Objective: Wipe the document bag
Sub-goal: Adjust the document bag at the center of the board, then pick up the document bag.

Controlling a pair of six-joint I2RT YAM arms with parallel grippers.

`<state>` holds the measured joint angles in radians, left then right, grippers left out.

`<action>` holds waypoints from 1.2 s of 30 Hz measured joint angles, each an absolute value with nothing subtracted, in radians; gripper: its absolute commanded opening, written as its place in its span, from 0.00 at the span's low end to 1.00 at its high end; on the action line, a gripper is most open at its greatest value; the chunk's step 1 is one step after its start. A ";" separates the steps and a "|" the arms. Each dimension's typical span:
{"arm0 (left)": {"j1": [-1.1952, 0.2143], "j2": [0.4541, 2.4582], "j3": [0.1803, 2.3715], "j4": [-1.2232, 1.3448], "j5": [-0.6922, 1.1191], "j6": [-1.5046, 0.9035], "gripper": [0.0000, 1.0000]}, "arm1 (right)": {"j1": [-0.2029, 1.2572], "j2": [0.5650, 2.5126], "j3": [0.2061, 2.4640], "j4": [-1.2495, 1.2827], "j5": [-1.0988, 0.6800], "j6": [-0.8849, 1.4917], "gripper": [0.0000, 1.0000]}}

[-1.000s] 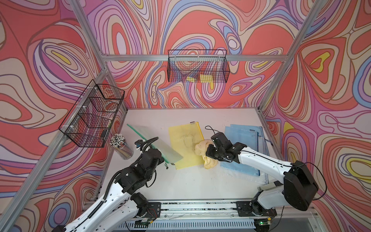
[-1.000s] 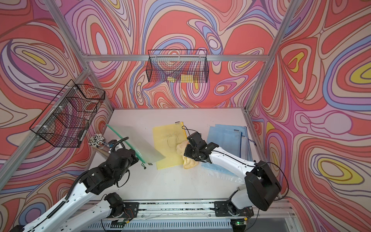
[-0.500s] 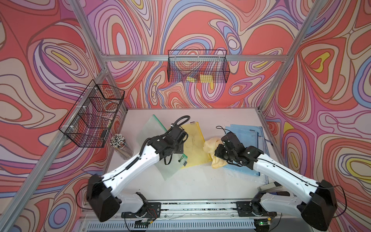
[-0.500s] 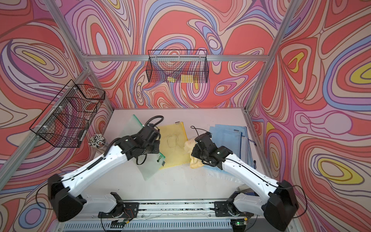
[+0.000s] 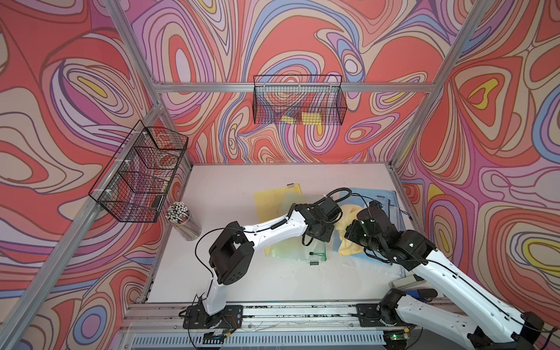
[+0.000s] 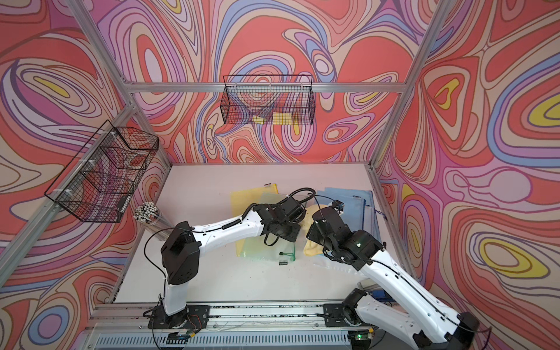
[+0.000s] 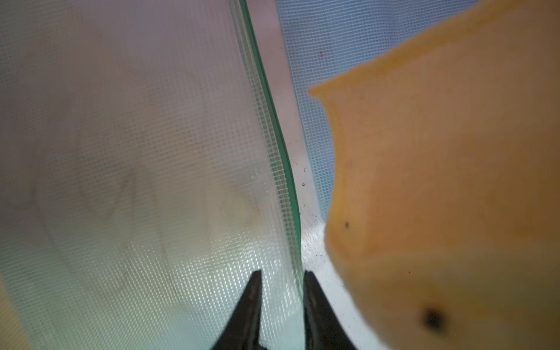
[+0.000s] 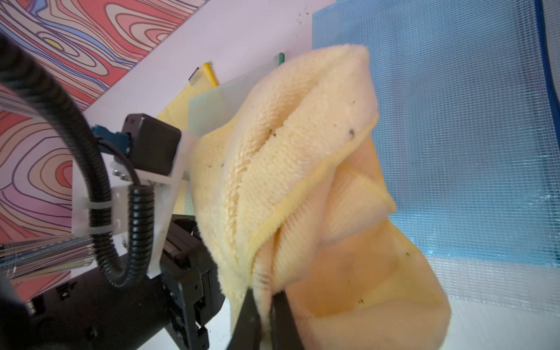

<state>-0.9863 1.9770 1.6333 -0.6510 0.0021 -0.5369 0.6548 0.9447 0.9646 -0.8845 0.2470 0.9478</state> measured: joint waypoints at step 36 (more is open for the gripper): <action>-0.635 1.378 0.598 -0.128 0.195 -0.762 0.76 | 0.596 1.700 0.971 -0.511 0.062 0.843 0.00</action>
<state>-0.6350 1.3781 0.5976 -0.1280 0.1947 -0.7624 0.5957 1.7000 0.9710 -0.5114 0.0620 0.8433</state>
